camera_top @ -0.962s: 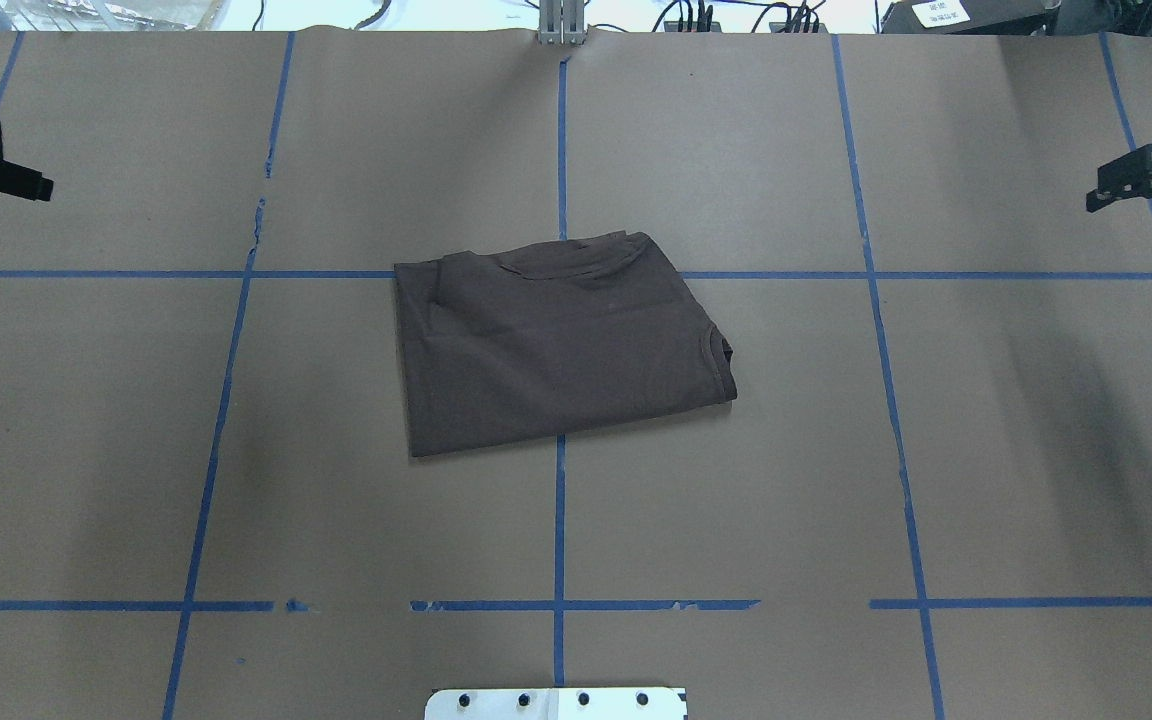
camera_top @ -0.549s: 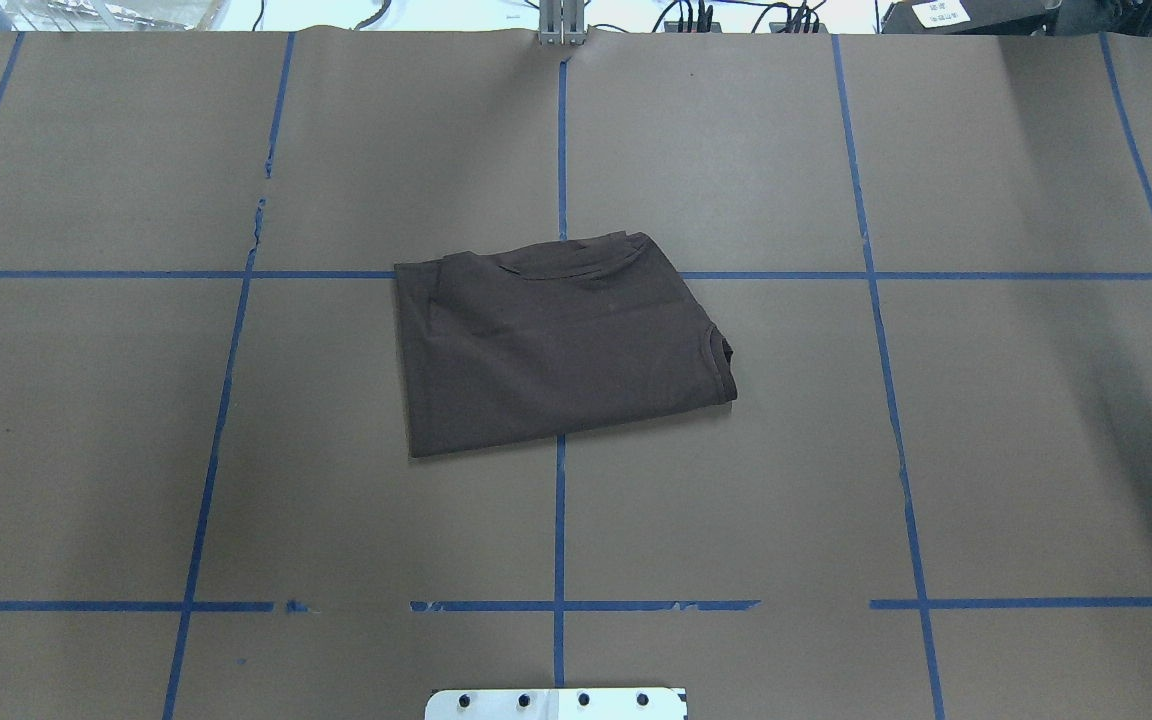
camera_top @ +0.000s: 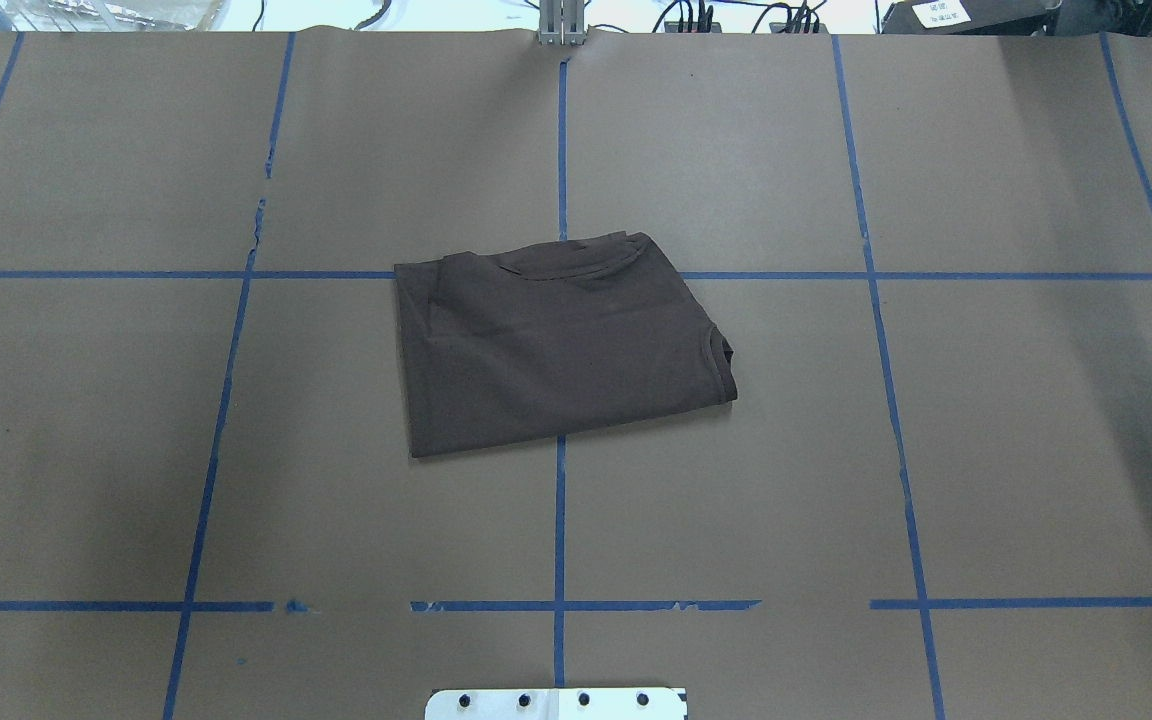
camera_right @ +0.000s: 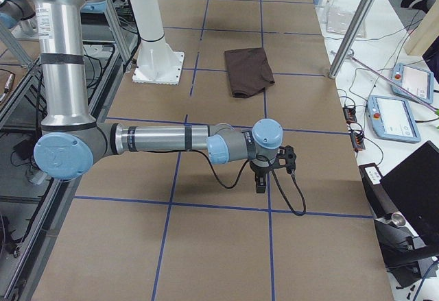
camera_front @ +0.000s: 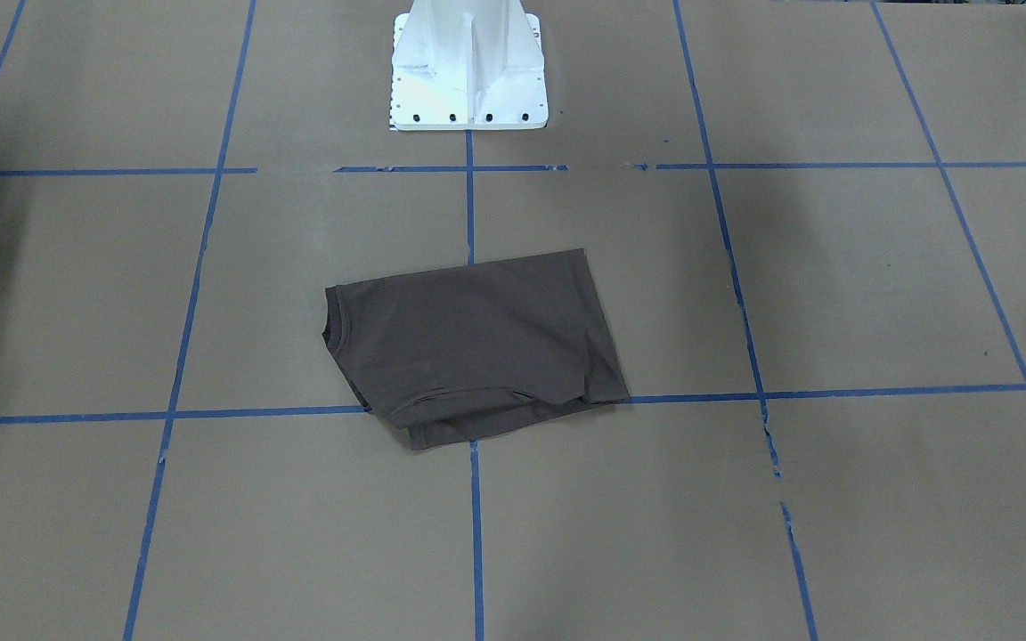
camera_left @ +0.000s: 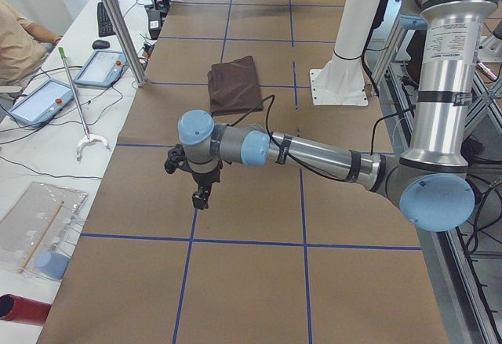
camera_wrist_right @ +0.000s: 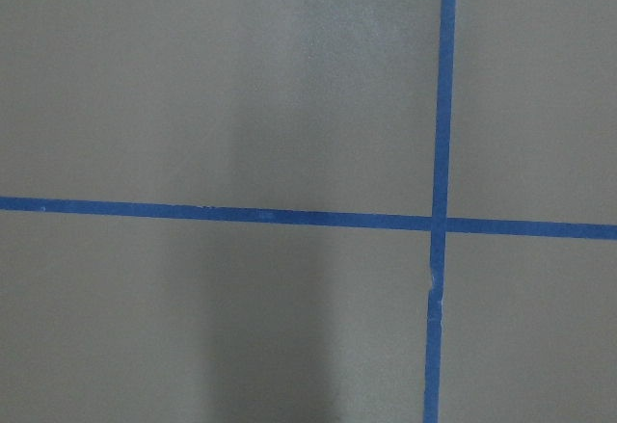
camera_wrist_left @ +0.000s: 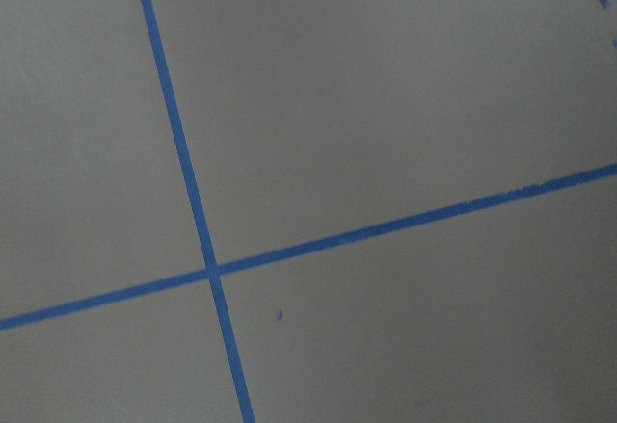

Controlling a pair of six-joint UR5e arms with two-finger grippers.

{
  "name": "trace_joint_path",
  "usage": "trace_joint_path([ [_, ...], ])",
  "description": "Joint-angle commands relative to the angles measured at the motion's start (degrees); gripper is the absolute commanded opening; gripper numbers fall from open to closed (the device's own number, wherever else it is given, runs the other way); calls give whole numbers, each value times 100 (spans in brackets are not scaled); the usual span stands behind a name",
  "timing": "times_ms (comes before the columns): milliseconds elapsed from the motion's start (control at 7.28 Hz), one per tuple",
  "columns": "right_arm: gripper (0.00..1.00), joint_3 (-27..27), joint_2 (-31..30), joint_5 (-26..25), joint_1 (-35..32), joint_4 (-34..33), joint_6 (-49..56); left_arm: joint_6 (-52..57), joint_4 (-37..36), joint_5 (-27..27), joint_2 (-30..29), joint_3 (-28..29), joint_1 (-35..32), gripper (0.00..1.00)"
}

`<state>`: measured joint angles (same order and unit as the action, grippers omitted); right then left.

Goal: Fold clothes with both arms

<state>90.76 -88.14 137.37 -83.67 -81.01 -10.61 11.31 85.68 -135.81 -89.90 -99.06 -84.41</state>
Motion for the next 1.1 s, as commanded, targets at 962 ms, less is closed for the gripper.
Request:
trace_joint_path([
  [962,100,398,-80,-36,-1,-91,16,-666,-51,-43,280,-622,-58,100],
])
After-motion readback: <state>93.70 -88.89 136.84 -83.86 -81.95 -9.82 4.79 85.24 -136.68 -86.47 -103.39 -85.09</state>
